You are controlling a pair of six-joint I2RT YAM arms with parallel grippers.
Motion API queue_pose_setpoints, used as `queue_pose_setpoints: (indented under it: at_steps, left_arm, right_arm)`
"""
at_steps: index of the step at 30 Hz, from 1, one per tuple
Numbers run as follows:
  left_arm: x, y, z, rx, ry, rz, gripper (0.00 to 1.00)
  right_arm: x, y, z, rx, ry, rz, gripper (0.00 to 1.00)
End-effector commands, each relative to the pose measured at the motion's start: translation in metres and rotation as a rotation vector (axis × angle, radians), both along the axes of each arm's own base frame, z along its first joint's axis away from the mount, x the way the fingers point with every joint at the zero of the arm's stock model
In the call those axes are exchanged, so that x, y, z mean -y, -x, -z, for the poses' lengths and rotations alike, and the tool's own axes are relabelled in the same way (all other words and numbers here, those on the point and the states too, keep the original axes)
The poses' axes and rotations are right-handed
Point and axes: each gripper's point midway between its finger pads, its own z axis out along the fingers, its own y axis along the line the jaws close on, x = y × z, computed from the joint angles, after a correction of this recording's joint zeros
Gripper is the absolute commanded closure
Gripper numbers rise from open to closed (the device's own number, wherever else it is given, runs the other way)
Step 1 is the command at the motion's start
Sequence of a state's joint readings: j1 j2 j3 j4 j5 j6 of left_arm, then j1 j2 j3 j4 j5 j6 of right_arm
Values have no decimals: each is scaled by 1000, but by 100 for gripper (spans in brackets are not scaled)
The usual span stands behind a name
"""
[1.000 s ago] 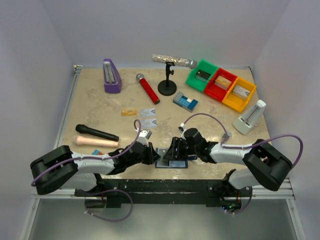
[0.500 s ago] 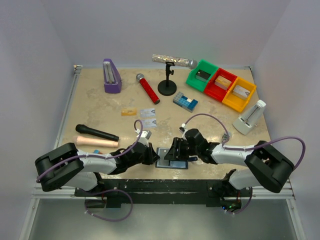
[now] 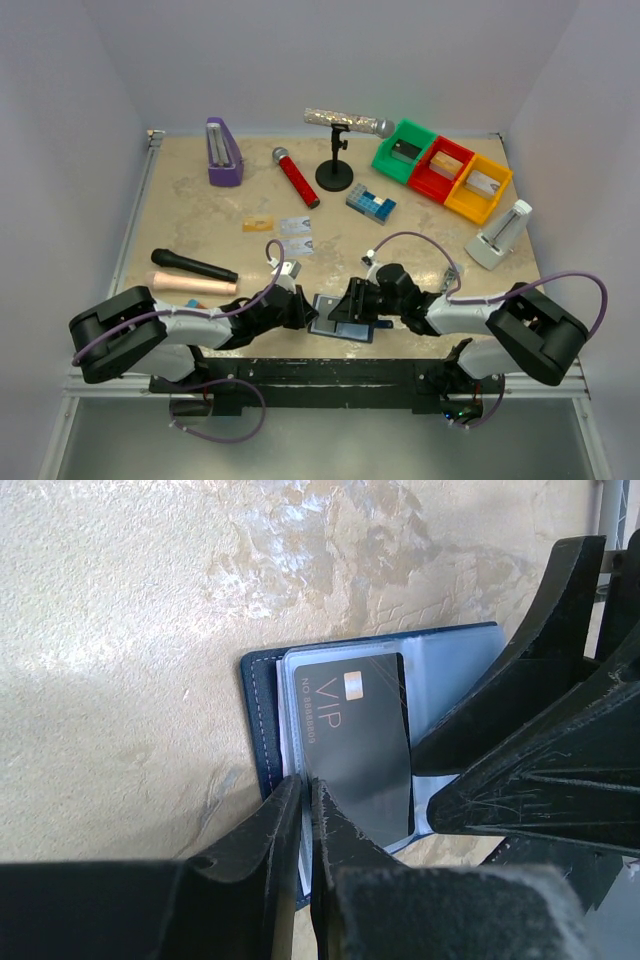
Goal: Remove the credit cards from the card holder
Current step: Remove the credit card from the card holder.
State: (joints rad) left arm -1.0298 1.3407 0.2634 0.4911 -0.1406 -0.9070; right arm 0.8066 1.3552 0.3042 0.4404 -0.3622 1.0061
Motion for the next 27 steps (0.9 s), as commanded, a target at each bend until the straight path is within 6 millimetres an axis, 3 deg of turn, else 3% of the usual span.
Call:
queue_pose_setpoints:
  at_steps: [1,21,27]
  left_arm:
    - [-16,7,17,-28,-60,-13,87]
    - [-27,14,22,-35,-72,-13,80]
    - [-27,10,7,-4,-46,-25,74]
  right_arm:
    - [-13,-8,-24,64,-107,5,52]
    - [-25,-14,-16,6,-191,44,50]
    - [-23,-14,-13,0,-171,43,50]
